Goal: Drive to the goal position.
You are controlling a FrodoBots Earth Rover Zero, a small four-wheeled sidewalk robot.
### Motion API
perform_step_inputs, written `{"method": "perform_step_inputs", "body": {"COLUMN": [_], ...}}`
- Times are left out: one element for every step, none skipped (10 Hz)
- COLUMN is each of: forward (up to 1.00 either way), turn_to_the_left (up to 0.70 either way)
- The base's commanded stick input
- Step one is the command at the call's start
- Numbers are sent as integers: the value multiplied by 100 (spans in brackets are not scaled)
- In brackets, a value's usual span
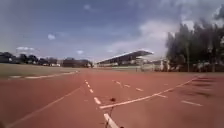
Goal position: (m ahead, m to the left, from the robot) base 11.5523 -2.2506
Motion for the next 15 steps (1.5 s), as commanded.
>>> {"method": "perform_step_inputs", "body": {"forward": [70,70,70,70,70,70,70,70,70,70,70,70,70,70,70], "turn_to_the_left": [0,0,0,0,0,0,0,0,0,0,0,0,0,0,0]}}
